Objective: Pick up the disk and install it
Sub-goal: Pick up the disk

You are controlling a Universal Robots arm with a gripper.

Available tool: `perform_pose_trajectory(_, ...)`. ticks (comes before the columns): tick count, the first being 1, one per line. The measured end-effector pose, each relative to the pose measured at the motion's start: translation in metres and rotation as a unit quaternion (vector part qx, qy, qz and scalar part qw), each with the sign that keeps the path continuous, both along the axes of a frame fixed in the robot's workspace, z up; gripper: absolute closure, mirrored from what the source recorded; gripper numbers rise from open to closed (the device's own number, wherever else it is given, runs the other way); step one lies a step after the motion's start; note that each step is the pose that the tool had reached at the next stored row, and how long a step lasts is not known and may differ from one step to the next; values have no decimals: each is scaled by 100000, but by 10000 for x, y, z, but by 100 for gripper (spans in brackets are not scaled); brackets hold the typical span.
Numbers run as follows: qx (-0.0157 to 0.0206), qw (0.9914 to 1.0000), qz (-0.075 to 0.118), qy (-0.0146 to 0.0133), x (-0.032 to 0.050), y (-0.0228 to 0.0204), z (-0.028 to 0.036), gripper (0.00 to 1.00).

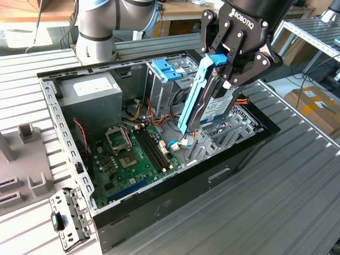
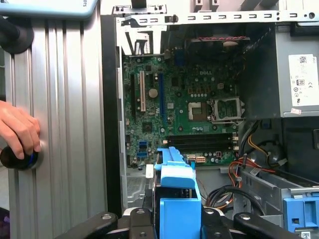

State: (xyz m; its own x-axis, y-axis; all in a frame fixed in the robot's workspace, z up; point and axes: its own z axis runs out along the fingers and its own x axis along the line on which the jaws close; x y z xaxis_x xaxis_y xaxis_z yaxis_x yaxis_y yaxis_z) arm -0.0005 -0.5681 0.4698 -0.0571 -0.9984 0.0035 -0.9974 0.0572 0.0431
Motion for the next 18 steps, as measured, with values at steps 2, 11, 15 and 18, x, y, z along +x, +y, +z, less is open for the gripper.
perform_pose_trajectory(2, -3, 100000, -3, 1, 25, 0, 0, 64)
perform_pose_trajectory(11, -6, 100000, -5, 0, 184, 0, 0, 64)
perform_pose_trajectory(15, -4, 100000, -3, 0, 242, 0, 0, 64)
perform_pose_trajectory(18, -3, 100000, -2, 0, 311, 0, 0, 64)
